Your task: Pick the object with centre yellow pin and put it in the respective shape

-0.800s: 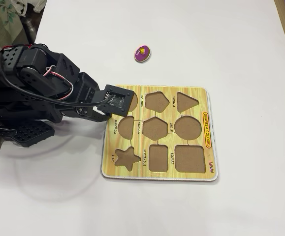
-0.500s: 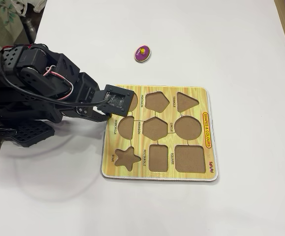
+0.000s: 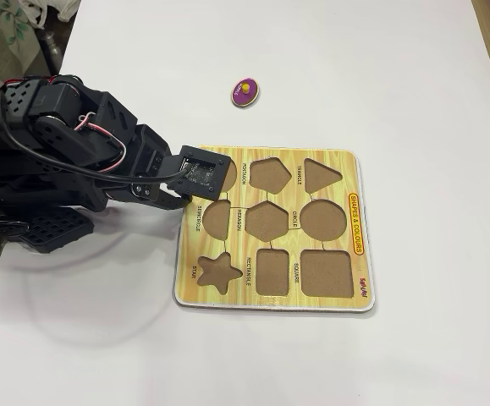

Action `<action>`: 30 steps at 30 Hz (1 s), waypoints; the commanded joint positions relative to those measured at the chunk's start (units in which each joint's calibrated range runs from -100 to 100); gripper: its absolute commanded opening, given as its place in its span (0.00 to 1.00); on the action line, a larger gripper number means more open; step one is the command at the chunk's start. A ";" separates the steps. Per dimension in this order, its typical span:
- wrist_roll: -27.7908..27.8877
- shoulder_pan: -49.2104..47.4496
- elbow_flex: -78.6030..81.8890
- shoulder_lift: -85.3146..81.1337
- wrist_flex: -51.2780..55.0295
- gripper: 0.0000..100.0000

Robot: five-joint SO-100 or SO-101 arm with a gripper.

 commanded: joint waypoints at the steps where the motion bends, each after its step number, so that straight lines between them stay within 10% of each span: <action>1: -0.08 0.64 0.27 0.55 0.98 0.01; 30: -0.71 0.45 0.27 1.48 0.55 0.01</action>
